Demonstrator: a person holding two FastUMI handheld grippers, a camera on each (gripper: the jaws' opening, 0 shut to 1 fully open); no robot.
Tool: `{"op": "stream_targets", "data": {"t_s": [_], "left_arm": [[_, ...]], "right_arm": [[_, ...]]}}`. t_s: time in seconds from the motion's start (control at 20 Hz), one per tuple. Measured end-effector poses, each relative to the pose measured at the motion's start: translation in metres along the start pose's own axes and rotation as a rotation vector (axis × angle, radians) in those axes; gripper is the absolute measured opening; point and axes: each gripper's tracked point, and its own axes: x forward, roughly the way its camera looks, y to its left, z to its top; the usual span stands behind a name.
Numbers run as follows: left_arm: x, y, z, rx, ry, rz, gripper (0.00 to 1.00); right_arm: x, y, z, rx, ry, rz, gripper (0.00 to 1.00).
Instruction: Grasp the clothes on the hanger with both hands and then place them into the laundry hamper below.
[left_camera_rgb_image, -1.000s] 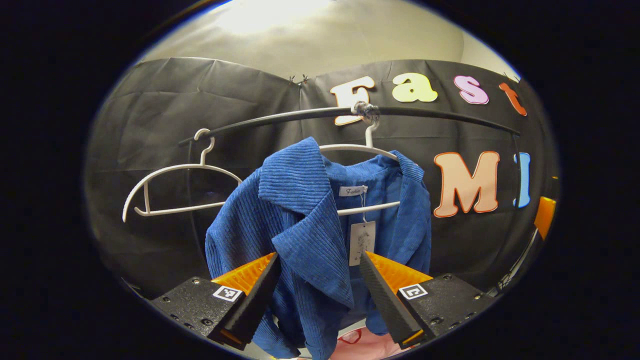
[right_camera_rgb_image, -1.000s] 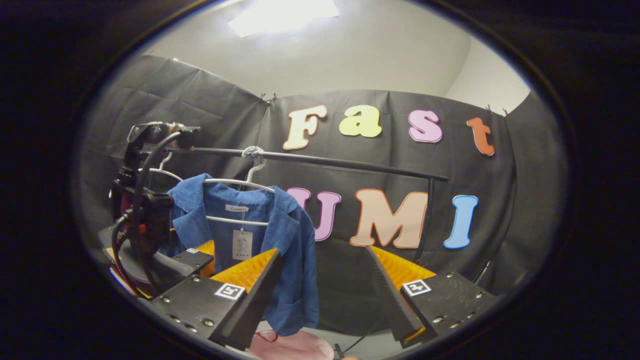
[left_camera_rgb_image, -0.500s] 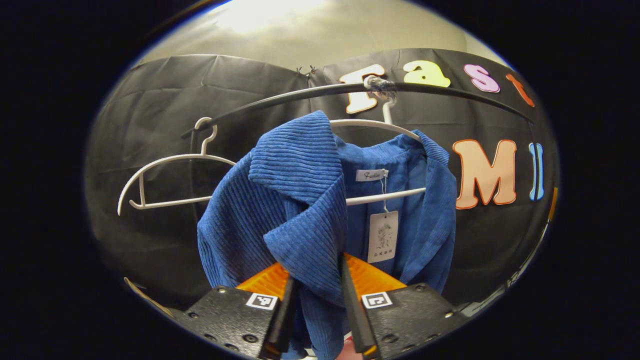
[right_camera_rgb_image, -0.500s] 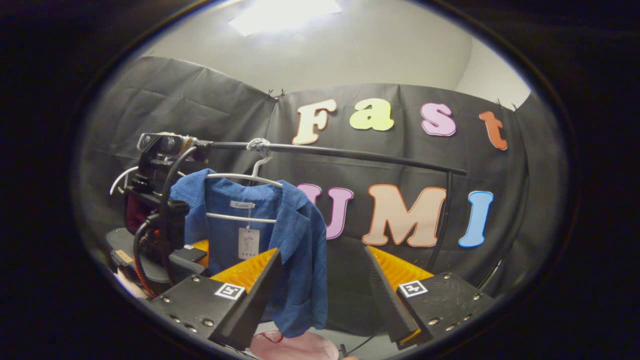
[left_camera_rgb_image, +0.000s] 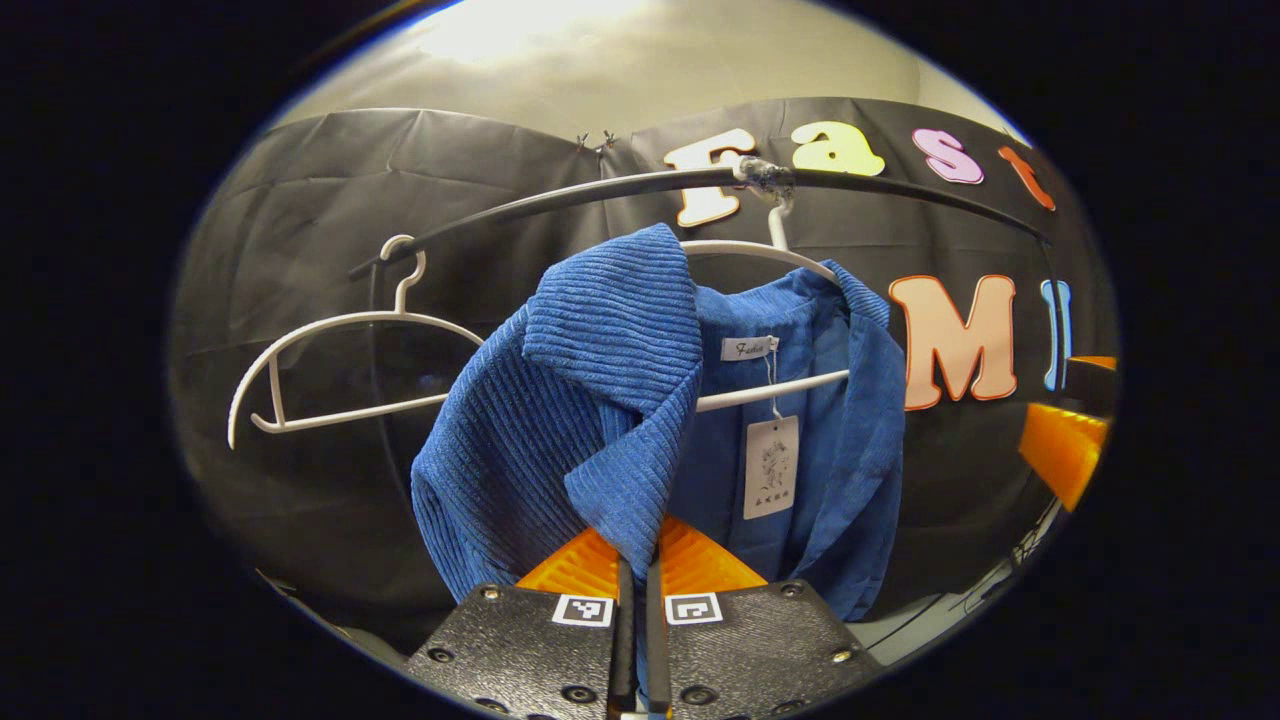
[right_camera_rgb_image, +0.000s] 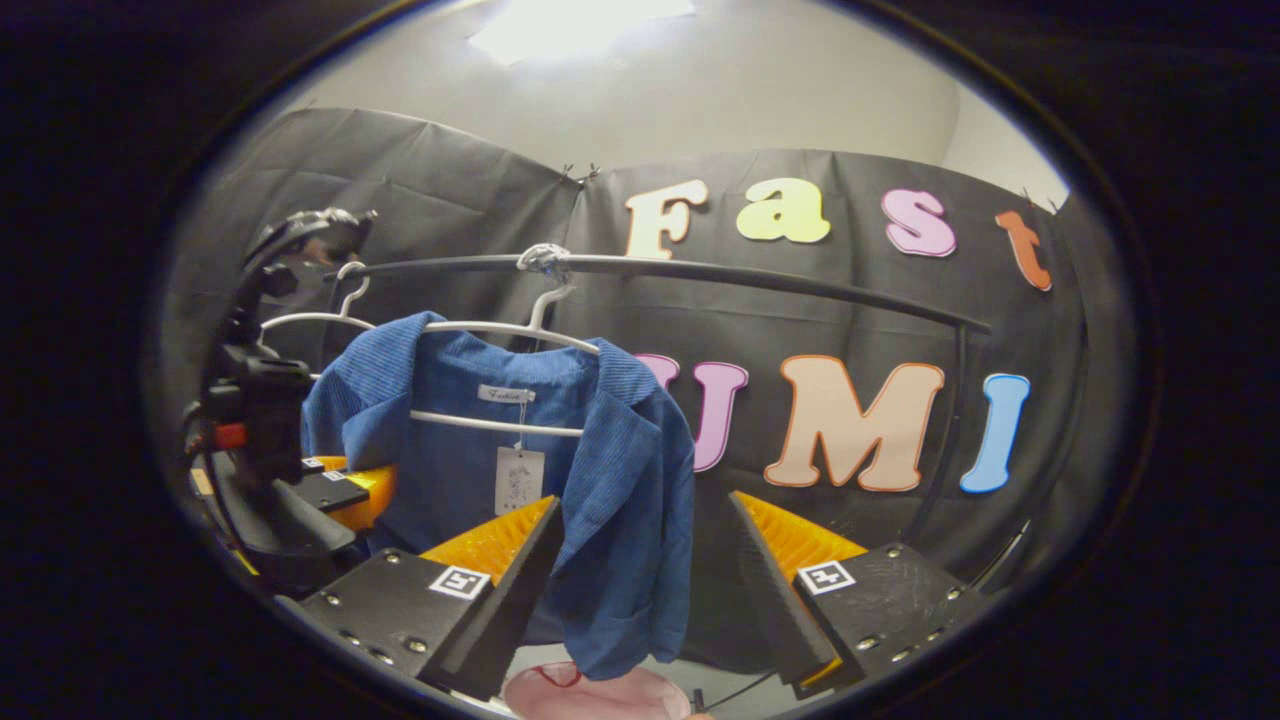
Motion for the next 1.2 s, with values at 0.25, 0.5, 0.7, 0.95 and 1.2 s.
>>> {"op": "stream_targets", "data": {"t_s": [0.25,0.5,0.7,0.95,1.2], "left_arm": [[-0.005,0.000,0.001,0.002,0.009,-0.051,0.07],[-0.010,0.004,0.003,0.018,0.016,-0.069,0.07],[-0.011,0.005,0.003,0.018,0.020,-0.073,0.05],[-0.013,0.004,0.005,0.017,0.018,-0.076,0.05],[-0.015,0.010,0.006,0.010,0.017,-0.069,0.07]], "right_arm": [[0.049,0.024,-0.012,0.047,0.013,0.054,0.94],[0.100,0.034,-0.025,0.076,0.037,0.066,0.94],[0.136,0.037,-0.046,0.072,0.074,0.055,0.94],[0.160,0.036,-0.064,0.083,0.107,0.047,0.96],[0.170,0.028,-0.070,0.059,0.127,0.030,0.54]]}}
